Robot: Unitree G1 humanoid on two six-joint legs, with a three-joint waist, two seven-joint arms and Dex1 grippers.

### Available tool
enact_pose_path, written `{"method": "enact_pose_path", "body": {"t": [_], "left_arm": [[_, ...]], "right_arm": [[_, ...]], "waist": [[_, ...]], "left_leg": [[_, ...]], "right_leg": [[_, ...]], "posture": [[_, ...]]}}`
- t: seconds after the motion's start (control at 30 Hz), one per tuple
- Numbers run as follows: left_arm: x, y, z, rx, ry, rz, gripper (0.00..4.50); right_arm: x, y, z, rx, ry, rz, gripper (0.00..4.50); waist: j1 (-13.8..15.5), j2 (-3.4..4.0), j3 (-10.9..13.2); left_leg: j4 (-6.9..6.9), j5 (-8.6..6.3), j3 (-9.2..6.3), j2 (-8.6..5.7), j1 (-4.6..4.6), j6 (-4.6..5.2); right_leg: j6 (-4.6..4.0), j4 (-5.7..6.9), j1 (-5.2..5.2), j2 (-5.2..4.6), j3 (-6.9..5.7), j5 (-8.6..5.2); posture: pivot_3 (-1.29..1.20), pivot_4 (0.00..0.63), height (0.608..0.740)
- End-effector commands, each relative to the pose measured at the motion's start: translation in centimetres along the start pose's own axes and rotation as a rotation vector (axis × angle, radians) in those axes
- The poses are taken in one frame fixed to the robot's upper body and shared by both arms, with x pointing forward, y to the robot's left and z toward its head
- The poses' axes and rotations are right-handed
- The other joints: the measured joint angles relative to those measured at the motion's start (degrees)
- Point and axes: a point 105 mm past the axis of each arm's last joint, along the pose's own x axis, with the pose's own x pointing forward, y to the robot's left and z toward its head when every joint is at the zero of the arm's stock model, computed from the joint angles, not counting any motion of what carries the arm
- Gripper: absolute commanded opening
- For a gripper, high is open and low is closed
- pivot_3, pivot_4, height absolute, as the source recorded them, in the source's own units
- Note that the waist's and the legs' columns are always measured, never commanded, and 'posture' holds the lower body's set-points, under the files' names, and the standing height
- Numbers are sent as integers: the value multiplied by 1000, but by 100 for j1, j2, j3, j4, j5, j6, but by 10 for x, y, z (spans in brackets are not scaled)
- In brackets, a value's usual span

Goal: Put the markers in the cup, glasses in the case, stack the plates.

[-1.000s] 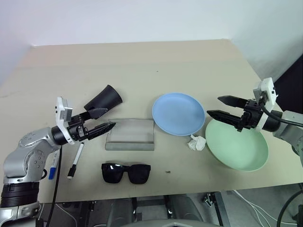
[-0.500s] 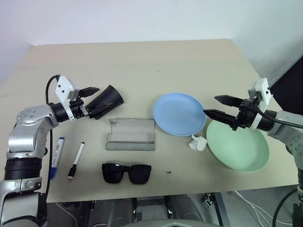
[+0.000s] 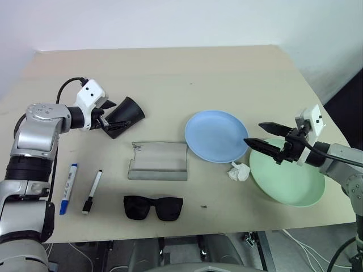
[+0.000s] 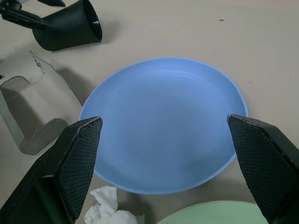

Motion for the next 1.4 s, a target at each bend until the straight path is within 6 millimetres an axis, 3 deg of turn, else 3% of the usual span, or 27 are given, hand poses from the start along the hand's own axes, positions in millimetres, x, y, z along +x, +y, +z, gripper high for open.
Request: {"method": "enact_pose_path", "body": {"t": [0.03, 0.2, 0.47, 0.63, 0.7, 1.0, 1.1, 1.4], "left_arm": [[2, 7, -4, 16, 50, 3, 4445], [12, 10, -20, 33, 139, -8, 4445], [20, 10, -20, 12, 125, -23, 4445], [17, 10, -18, -24, 89, -33, 3452], [14, 9, -17, -31, 73, -43, 3396], [-12, 28, 11, -112, -248, 89, 3396], [-27, 23, 28, -122, -490, 72, 3396], [-37, 15, -16, -192, -667, 155, 3396]], "right_arm": [[-5, 3, 11, -49, -44, -16, 4500], [-9, 4, 9, -49, -39, -27, 4500], [-13, 5, 6, -49, -33, -47, 4500], [-13, 4, 5, -59, -28, -49, 4500], [-10, 3, 6, -64, -29, -46, 4500], [1, 3, 3, -93, -20, -9, 4500], [5, 3, 1, -107, -14, 0, 4500], [10, 2, 2, -127, -19, 16, 4500]], "waist": [[4, 0, 0], [14, -2, -1], [22, -4, -2], [20, -4, -2], [18, -4, -2], [5, -5, -4], [8, -5, -4], [22, -9, -6]], "left_leg": [[0, 0, 0, 0, 0, 0], [6, 0, -1, -4, -3, 0], [15, 0, -2, -10, -9, 0], [22, 0, -3, -11, -9, 1], [25, 0, -3, -11, -9, 1], [33, 1, -4, -11, -9, 1], [36, 1, -3, -11, -8, 1], [97, 1, -2, -11, -5, 1]], "right_leg": [[0, 0, 0, 0, 0, 0], [4, 0, 0, -1, 0, 3], [15, 0, 0, -8, 1, 9], [21, 3, 3, -8, 1, 14], [23, 3, 5, -9, 2, 15], [29, 8, 6, -11, 2, 20], [31, 12, 7, -13, 3, 22], [31, 57, 17, -19, 3, 27]], "posture": [[0, 150, 735], [0, 150, 735], [0, 150, 735], [0, 150, 735], [0, 150, 735], [0, 150, 735], [0, 150, 735], [0, 150, 735]]}}
